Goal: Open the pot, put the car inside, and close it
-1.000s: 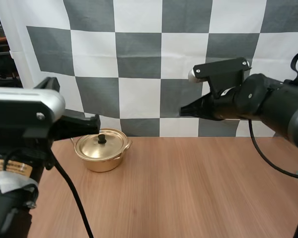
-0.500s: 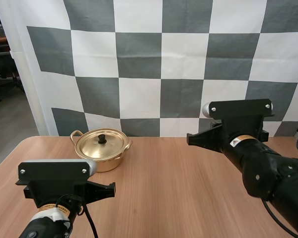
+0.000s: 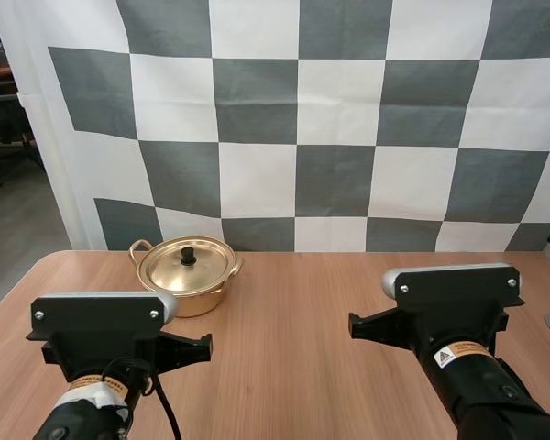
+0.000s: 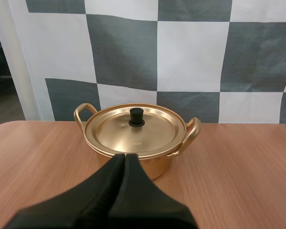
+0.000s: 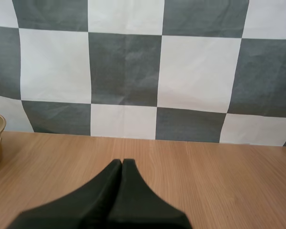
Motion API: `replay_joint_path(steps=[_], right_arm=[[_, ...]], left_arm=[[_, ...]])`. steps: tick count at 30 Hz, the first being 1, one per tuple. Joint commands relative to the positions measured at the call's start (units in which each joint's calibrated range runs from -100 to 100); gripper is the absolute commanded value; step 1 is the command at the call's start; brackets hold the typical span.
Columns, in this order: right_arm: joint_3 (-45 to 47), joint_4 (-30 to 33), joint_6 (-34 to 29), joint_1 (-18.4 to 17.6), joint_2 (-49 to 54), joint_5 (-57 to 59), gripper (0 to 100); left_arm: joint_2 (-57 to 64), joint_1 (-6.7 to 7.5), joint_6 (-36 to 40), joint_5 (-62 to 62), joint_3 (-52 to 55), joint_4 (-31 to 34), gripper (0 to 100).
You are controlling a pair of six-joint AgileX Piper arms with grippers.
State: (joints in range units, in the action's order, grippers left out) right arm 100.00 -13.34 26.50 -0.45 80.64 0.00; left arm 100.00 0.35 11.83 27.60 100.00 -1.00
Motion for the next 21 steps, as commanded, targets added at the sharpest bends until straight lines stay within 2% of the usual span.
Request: replay_joint_path(steps=[1,10,13,21], right_arm=[[0.0,-0.06,-0.02,-0.04,5.61,4.54,0],[0.0,0.86,-0.02,-0.04,18.11,24.64,0],[0.0,1.61,-0.02,-0.04,19.36,32.33,0],[0.0,1.7,-0.02,-0.04,19.36,32.32,0]], left_arm=[[0.0,0.04,-0.03,0.07,0.0,-0.03,0],[0.0,0.04,-0.03,0.07,0.0,-0.03,0],[0.0,0.04,-0.03,0.07,0.0,-0.03,0],[0.0,0.04,-0.03,0.07,0.0,-0.03,0]])
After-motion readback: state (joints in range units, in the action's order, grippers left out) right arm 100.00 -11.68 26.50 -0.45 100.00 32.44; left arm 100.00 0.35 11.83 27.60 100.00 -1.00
